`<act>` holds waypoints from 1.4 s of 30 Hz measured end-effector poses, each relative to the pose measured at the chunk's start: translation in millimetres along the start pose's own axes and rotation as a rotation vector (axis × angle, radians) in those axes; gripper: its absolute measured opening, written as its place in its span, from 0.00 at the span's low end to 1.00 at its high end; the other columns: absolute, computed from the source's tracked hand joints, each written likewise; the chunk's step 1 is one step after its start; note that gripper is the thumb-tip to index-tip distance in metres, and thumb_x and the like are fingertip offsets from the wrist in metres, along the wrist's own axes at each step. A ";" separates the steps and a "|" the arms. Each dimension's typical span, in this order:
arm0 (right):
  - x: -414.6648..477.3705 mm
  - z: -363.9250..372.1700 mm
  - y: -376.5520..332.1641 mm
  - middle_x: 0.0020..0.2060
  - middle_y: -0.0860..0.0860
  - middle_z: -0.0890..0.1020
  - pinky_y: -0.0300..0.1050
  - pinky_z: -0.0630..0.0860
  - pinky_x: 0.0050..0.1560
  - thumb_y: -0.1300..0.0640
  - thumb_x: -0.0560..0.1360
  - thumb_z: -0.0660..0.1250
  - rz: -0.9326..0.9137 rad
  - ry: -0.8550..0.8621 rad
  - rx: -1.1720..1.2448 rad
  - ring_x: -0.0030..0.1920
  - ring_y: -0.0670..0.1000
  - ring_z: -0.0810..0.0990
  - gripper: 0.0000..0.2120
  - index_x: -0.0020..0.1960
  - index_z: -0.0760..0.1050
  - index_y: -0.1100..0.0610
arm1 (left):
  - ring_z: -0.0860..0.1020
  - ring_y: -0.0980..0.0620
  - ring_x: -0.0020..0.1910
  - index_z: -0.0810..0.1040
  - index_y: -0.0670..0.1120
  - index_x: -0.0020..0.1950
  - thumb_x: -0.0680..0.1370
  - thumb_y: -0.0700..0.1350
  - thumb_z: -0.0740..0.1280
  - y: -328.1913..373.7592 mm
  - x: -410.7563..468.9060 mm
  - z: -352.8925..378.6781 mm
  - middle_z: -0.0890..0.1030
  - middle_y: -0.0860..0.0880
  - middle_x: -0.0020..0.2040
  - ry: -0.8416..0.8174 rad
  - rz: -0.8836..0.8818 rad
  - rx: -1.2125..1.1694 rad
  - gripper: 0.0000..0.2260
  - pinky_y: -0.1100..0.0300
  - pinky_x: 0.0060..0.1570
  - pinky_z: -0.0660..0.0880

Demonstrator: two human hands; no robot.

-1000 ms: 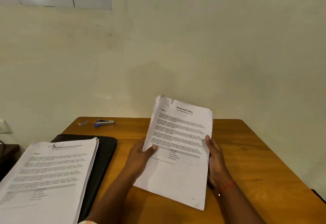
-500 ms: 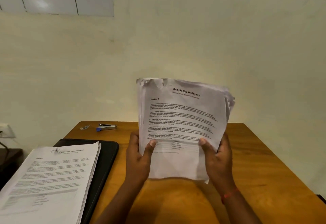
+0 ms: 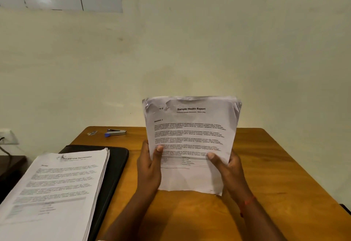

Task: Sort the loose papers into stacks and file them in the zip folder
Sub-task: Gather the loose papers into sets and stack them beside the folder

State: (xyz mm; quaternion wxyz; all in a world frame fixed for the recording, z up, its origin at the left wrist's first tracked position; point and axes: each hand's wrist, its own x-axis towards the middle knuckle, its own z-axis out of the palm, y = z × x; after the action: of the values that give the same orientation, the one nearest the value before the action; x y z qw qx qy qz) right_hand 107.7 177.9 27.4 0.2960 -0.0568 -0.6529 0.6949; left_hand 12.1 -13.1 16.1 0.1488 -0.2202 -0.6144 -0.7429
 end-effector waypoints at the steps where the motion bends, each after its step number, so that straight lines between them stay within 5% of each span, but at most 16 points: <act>1: -1.6 1.4 2.5 0.53 0.46 0.86 0.44 0.83 0.46 0.55 0.70 0.73 0.003 0.009 -0.016 0.54 0.52 0.85 0.19 0.60 0.78 0.52 | 0.84 0.49 0.54 0.74 0.48 0.64 0.78 0.64 0.64 -1.1 -0.4 -0.6 0.83 0.52 0.57 0.002 -0.004 0.005 0.24 0.51 0.46 0.84; 3: -4.4 5.0 2.3 0.51 0.42 0.86 0.42 0.83 0.46 0.54 0.69 0.73 -0.016 0.035 -0.040 0.54 0.48 0.85 0.18 0.59 0.77 0.49 | 0.84 0.50 0.54 0.74 0.51 0.61 0.77 0.67 0.65 1.3 -1.4 0.5 0.83 0.54 0.56 0.041 -0.020 0.014 0.23 0.53 0.45 0.84; 8: -2.3 7.3 -5.9 0.50 0.41 0.86 0.39 0.82 0.43 0.56 0.70 0.74 -0.060 0.074 0.020 0.51 0.43 0.85 0.18 0.59 0.77 0.50 | 0.84 0.54 0.51 0.73 0.54 0.55 0.80 0.53 0.64 10.8 -0.7 5.8 0.82 0.59 0.52 0.130 0.017 0.032 0.06 0.58 0.42 0.83; 14: -4.1 11.5 24.2 0.48 0.41 0.87 0.37 0.81 0.41 0.59 0.73 0.74 0.152 0.007 -0.002 0.50 0.45 0.85 0.13 0.56 0.79 0.49 | 0.84 0.49 0.55 0.74 0.53 0.60 0.79 0.52 0.68 -16.6 -11.5 5.4 0.83 0.52 0.57 0.081 -0.215 -0.036 0.12 0.48 0.47 0.84; 24: -4.9 12.3 29.9 0.44 0.39 0.86 0.34 0.80 0.37 0.58 0.73 0.75 0.191 -0.004 -0.048 0.47 0.41 0.84 0.14 0.55 0.77 0.47 | 0.85 0.48 0.55 0.78 0.50 0.66 0.77 0.51 0.73 -27.1 -4.7 1.6 0.85 0.51 0.58 0.061 -0.336 -0.076 0.19 0.42 0.52 0.83; 33: -3.3 9.1 39.0 0.54 0.44 0.86 0.41 0.82 0.44 0.54 0.73 0.75 0.220 -0.049 -0.060 0.53 0.44 0.84 0.19 0.63 0.78 0.47 | 0.85 0.49 0.53 0.79 0.52 0.64 0.74 0.53 0.73 -30.4 -5.5 1.1 0.86 0.52 0.57 -0.005 -0.393 -0.076 0.19 0.44 0.51 0.83; 42: 2.9 8.3 35.3 0.53 0.42 0.86 0.40 0.82 0.44 0.54 0.75 0.73 0.167 -0.025 -0.075 0.53 0.44 0.84 0.15 0.61 0.78 0.46 | 0.85 0.53 0.52 0.80 0.54 0.60 0.71 0.51 0.77 -30.0 -7.2 4.6 0.86 0.56 0.53 0.003 -0.329 -0.040 0.18 0.51 0.47 0.84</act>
State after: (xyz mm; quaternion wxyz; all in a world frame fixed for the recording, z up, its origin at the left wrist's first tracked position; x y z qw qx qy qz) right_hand 89.6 173.0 -3.7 0.2265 -0.1132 -0.6751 0.6929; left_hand 4.2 -2.9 -12.3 0.0219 -0.1183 -0.6272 -0.7695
